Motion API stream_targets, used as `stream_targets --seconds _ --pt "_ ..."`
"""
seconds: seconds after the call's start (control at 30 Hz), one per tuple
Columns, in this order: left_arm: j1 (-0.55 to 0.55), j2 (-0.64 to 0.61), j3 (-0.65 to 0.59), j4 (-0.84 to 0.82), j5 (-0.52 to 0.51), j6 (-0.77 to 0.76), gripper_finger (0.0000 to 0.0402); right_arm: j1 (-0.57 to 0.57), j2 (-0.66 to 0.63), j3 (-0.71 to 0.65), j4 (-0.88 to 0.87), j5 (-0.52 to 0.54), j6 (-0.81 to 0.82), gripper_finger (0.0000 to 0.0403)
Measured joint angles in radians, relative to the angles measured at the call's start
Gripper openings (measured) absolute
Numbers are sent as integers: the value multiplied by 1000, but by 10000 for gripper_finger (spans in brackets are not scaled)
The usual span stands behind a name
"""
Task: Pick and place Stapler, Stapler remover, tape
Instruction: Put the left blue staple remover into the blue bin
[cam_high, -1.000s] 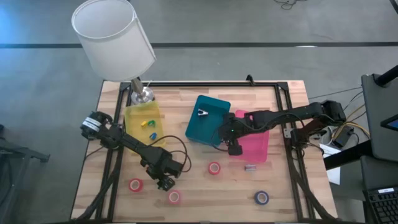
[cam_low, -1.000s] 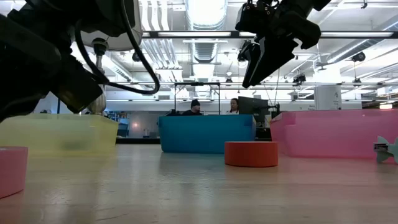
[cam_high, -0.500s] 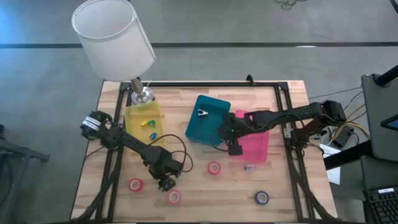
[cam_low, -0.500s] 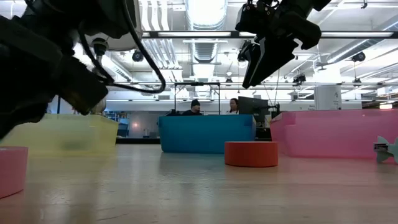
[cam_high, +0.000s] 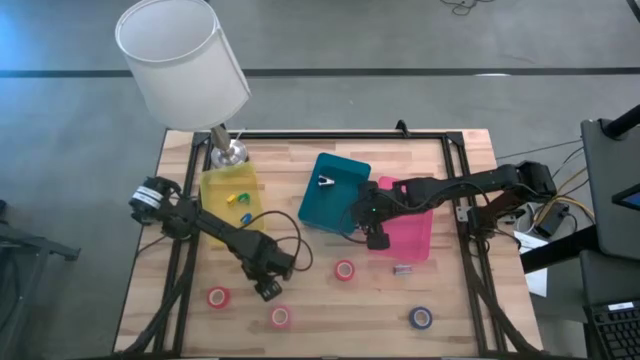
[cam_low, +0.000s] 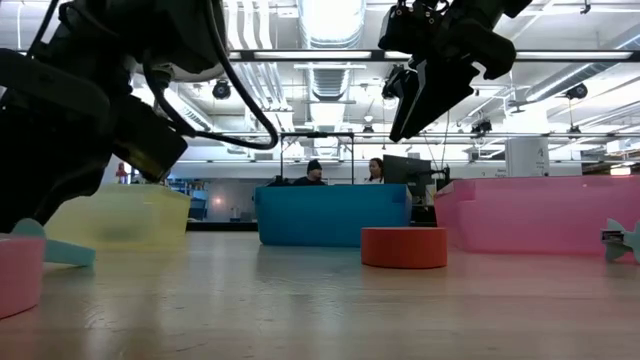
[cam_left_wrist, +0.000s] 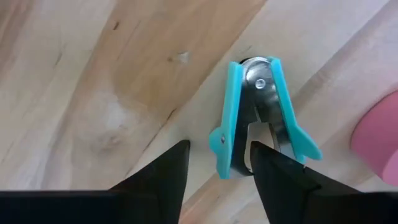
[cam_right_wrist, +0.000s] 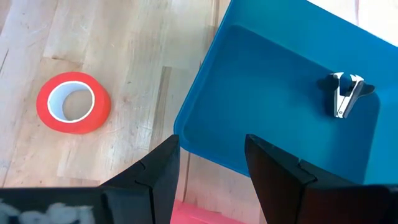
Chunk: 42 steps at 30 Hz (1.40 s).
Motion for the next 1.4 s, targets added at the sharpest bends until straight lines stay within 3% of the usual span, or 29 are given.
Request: stream_targets --seconds 0.3,0.57,0.97,1.23,1.4 --pt "2 2 11 -13 -20 27 115 0 0 0 1 0 3 176" --pt "22 3 50 13 -167 151 74 0 0 0 3 0 23 176" --pt "100 4 169 8 -475 350 83 0 0 0 -9 0 70 176" --pt "171 3 301 0 -725 561 77 2 0 -16 -192 0 249 176" --pt "249 2 359 36 -771 656 82 20 -6 -74 -203 -1 266 176"
